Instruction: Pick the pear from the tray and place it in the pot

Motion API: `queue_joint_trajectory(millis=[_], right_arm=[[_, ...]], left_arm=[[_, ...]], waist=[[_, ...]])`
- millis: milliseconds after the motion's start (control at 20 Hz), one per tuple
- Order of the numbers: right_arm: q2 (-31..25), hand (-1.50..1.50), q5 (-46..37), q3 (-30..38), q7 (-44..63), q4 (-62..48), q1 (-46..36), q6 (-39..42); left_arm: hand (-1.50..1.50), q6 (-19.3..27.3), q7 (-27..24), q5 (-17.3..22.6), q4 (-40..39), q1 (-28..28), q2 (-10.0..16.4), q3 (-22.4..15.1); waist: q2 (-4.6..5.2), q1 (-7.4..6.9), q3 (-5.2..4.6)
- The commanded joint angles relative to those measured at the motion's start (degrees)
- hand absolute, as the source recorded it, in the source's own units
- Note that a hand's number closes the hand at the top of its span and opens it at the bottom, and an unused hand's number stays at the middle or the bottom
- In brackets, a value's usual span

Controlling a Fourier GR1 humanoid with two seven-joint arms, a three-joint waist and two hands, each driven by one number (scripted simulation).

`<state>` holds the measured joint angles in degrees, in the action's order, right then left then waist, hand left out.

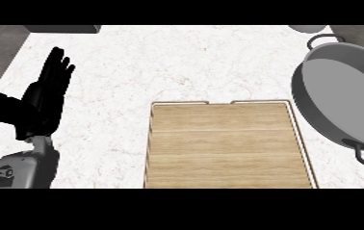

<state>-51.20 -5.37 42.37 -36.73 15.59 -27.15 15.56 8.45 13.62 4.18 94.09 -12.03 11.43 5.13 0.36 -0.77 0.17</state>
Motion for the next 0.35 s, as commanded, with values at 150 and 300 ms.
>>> queue_joint_trajectory(millis=[150,300], right_arm=[[-4.8,-1.5,1.3,0.6,-4.2,-3.8,4.7,5.9],[-5.6,-1.5,0.9,-0.5,-3.9,-3.6,3.8,6.7]], left_arm=[[0.0,-2.8,-2.1,2.0,-0.8,1.6,0.7,1.8],[0.0,-1.8,-1.8,0.6,-1.9,0.6,0.2,1.4]], waist=[[0.03,-0.05,0.04],[0.05,-0.06,0.04]])
